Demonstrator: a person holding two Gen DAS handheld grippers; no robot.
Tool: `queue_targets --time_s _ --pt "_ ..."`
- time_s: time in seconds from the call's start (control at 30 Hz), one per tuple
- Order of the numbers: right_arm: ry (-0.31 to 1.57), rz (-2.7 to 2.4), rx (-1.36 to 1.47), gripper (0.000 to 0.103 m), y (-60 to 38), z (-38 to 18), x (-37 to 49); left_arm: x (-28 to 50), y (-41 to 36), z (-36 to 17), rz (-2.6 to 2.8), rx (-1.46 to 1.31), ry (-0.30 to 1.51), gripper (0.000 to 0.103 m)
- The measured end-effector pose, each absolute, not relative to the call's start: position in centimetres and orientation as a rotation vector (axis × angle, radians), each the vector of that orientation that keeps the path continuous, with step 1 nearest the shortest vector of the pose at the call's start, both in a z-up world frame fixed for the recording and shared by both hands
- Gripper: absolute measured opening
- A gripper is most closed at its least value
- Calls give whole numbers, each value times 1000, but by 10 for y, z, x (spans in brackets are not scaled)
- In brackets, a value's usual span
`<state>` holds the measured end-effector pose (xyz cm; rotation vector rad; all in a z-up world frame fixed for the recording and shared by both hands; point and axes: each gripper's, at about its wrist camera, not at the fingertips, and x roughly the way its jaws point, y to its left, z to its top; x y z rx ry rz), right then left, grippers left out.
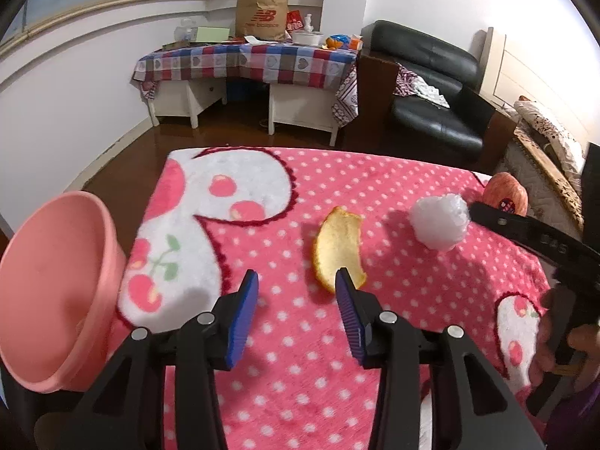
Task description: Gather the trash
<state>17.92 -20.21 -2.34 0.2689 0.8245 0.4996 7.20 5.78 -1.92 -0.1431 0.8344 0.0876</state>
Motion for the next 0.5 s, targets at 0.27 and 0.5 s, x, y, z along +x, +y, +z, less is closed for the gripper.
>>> queue_targets --time_s 0.27,0.5 --pt "826 517 199 49 -179 -42 181 97 49 -33 71 -120 858 44" --pt "848 545 251 48 -186 -47 184 120 49 -55 85 -151 928 44"
